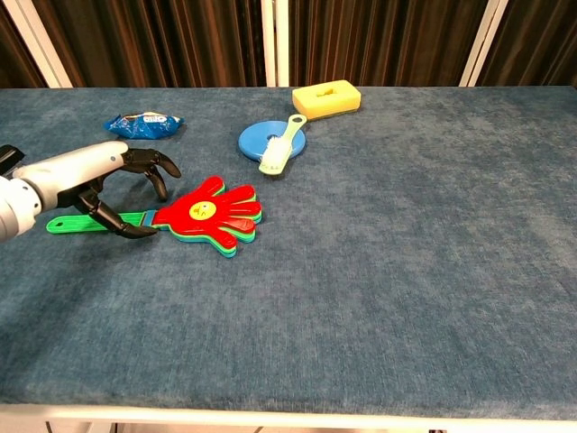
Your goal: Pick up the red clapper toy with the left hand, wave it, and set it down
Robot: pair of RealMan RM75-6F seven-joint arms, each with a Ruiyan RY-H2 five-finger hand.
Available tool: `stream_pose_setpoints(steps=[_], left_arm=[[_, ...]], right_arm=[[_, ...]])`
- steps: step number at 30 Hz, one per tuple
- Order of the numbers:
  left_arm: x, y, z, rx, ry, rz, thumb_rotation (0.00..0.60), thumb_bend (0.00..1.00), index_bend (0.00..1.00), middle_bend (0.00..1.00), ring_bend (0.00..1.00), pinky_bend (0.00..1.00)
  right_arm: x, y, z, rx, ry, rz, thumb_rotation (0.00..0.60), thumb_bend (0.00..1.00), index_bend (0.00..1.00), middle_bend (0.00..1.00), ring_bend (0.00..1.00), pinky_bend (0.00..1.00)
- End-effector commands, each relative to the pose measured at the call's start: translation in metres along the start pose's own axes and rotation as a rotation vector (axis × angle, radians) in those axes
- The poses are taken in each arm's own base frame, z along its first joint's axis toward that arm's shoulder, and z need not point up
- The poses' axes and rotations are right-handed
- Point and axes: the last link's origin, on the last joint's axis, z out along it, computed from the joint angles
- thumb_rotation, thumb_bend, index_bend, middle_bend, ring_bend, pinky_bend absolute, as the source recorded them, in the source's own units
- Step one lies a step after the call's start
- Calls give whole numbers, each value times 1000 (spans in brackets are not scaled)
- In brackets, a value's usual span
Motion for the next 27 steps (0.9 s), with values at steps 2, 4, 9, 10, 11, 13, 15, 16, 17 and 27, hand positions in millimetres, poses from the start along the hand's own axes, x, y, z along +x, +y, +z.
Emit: stream_pose_setpoints(steps=[2, 4, 9, 10, 11, 13, 15, 16, 17, 27], left_arm=[[-3, 0, -2, -8, 3, 24, 600, 208, 236, 364, 131, 118], [-4, 0, -2, -14, 7, 37, 600, 207, 236, 369, 133, 118], [-7, 0, -4, -13, 16, 42, 600, 206, 253, 410, 157, 122], [-8, -1, -4, -13, 15, 43, 600, 206, 256, 418, 162, 124], [-8, 0, -4, -14, 15, 45, 600, 207, 260, 424, 166, 128], [-9, 0, -6, -18, 21, 52, 600, 207, 270, 430, 172, 133], [-8, 1, -7, -23, 37, 61, 600, 207, 286, 434, 179, 137], [-8, 1, -7, -25, 44, 68, 600, 207, 297, 434, 180, 138], [-8, 0, -8, -26, 50, 77, 600, 207, 311, 434, 180, 139], [-7, -11, -12, 19, 40, 126, 600, 190, 378, 344, 159, 138]], right_arm=[[0, 0, 0, -1, 1, -2, 600, 234, 0, 0, 0, 0], [0, 0, 1, -1, 2, -2, 600, 239, 0, 0, 0, 0], [0, -1, 1, -1, -3, -3, 600, 247, 0, 0, 0, 0], [0, -1, 1, -2, -3, -3, 600, 247, 0, 0, 0, 0], [0, -1, 1, -3, -4, -3, 600, 249, 0, 0, 0, 0], [0, -1, 1, -3, -5, -3, 600, 250, 0, 0, 0, 0], [0, -1, 1, -2, -4, -3, 600, 251, 0, 0, 0, 0], [0, -1, 1, -2, -4, -4, 600, 252, 0, 0, 0, 0], [0, -1, 1, -1, -3, -4, 600, 252, 0, 0, 0, 0], [-1, -2, 1, -2, -1, -3, 600, 254, 0, 0, 0, 0]])
